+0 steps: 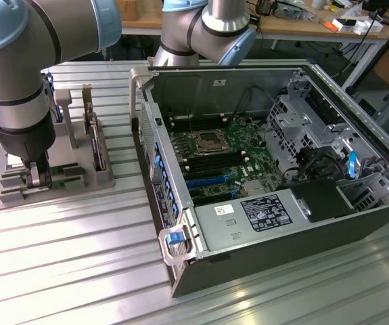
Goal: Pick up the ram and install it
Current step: 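Pick up the ram and move it above insertion slot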
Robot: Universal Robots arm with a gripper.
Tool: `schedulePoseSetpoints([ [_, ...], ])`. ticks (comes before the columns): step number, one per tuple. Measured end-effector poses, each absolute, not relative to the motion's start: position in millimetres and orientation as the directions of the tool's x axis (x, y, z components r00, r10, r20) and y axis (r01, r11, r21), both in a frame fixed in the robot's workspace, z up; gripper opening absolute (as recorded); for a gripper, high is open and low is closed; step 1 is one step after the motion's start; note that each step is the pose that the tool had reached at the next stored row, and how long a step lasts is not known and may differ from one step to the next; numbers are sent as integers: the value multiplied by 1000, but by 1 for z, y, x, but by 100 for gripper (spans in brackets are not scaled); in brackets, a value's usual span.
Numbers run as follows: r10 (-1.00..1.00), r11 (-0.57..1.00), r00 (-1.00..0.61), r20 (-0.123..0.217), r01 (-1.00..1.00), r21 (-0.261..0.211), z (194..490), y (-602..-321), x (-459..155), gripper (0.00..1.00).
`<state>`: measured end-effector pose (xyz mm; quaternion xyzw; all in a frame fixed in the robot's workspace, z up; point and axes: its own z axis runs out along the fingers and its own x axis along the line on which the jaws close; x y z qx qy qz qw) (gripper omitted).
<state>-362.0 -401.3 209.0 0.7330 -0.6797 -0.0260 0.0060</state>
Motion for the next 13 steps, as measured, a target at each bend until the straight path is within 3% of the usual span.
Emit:
schedulePoseSetpoints([
  [6, -997, -76, 75, -31, -996, 44, 213, -401, -362, 12],
  [13, -997, -76, 75, -31, -996, 44, 243, -401, -362, 12],
])
